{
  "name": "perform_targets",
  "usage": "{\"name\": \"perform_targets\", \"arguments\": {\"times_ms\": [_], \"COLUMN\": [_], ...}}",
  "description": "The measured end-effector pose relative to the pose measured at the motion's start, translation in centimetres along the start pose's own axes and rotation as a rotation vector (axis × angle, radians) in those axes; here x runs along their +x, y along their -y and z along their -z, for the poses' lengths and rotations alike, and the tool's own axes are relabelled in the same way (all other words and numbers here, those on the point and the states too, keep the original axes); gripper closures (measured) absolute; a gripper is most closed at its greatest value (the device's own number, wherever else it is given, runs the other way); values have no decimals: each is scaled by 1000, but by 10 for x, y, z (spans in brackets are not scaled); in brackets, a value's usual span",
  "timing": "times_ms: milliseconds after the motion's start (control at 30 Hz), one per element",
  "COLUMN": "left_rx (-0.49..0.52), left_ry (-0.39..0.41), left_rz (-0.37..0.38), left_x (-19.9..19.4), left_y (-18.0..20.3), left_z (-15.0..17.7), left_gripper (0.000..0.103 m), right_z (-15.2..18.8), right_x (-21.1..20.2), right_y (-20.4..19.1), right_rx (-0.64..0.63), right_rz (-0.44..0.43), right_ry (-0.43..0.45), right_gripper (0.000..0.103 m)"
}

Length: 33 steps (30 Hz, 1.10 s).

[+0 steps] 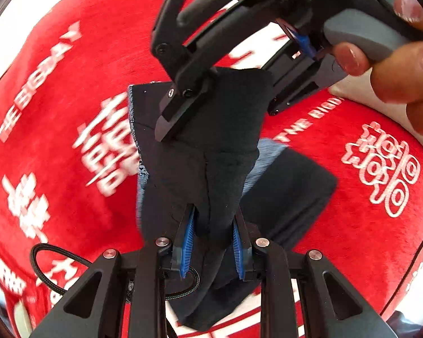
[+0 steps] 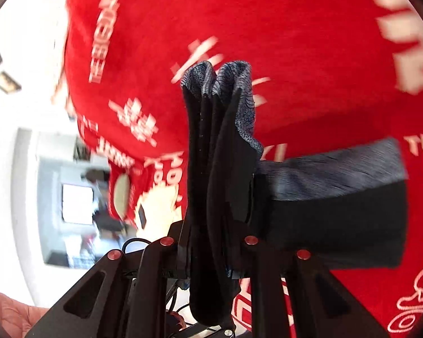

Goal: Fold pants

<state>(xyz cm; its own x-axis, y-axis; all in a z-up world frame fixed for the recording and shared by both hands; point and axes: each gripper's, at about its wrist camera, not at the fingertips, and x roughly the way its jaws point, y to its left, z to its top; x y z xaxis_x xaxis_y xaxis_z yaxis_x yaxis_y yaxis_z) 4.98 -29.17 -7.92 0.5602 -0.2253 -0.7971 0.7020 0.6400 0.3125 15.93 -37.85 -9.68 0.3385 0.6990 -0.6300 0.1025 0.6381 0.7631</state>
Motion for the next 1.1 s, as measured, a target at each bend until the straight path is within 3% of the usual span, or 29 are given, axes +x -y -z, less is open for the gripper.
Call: {"name": "perform_targets", "arguments": {"times_ms": [200,367,500,600,633,667,700,867,933,1000,1100], "left_rx": [121,167,195,183,172,156,134,-57,-169,-277,-398], "left_ry": [-69,-164,-191,-213,-217,-213,-203,-219,-245,-275,-294], "left_rz": [62,55,42,68,70,65,64,76,61,38,-26], "left_x": [39,70,74,70,67,63,57,40,45,56,77], "left_y": [70,98,93,83,78,73,67,13,-13,-42,-80], "left_z": [-9,7,21,25,25,25,24,25,28,33,44], "left_gripper": [77,77,72,68,53,35,30,29,29,29,29], "right_z": [20,36,46,46,45,44,43,37,33,27,8], "right_x": [-29,-8,13,22,22,22,21,11,3,-7,-9], "right_y": [95,165,183,179,176,173,167,143,127,110,89], "right_rx": [163,284,322,303,292,285,277,238,204,135,90], "right_rz": [-17,-56,-128,-112,-93,-70,-34,126,246,384,409], "right_ry": [62,43,48,46,43,39,30,0,21,63,120], "right_gripper": [85,85,85,85,84,80,79,59,51,49,49]}}
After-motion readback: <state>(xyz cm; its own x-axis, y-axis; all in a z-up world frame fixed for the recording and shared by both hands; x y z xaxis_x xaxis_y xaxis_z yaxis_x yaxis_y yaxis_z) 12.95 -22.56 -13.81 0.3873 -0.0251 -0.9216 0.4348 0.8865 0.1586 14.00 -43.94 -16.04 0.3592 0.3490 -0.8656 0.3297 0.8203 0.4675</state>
